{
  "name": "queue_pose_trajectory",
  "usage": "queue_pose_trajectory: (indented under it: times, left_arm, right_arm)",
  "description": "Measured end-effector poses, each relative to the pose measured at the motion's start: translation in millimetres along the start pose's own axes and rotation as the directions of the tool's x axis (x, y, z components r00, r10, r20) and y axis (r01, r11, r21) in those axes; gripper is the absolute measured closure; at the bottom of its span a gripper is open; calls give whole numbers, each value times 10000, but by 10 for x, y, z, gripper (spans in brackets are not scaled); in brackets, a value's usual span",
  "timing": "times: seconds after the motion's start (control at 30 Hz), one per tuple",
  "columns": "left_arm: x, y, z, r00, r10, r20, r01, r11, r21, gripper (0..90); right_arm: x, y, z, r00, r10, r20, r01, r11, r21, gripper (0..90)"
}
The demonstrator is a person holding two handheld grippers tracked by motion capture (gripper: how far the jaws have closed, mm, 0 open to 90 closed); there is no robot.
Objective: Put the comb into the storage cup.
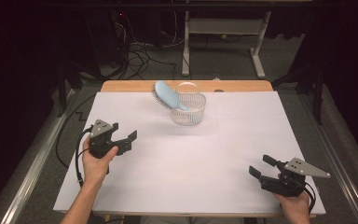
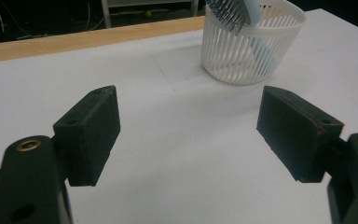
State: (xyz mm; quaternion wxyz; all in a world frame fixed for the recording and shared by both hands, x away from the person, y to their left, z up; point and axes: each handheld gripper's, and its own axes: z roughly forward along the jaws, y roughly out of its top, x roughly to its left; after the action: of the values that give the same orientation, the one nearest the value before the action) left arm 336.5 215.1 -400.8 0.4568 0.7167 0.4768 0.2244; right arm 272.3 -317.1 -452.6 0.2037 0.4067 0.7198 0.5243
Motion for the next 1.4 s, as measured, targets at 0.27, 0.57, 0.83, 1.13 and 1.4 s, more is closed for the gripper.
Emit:
queue_pose_trajectory:
  times: [0.27, 0.57, 0.83, 1.13, 1.4]
  left_arm:
    - [13, -42, -37, 10000, -56, -19, 56, 10000, -62, 222]
    - [16, -89, -55, 9999, -111, -38, 110, 9999, -70, 222]
    - [14, -124, -81, 9998, -183, -14, 182, 9998, -117, 226]
    - [4, -178, -90, 9998, -219, 23, 219, 9997, -99, 225]
    - [4, -227, -99, 9996, -282, 26, 283, 9996, -81, 226]
  right_arm:
    - [1, 0, 0, 10000, -6, -2, 6, 10000, 0, 252]
    - [1, 0, 0, 10000, -1, 1, 1, 10000, -3, 252]
    - [2, 1, 0, 10000, -3, -1, 3, 10000, -8, 252]
    - [3, 1, -1, 10000, -5, -1, 5, 10000, -10, 252]
    - [4, 1, 0, 10000, -11, -8, 11, 10000, -10, 252]
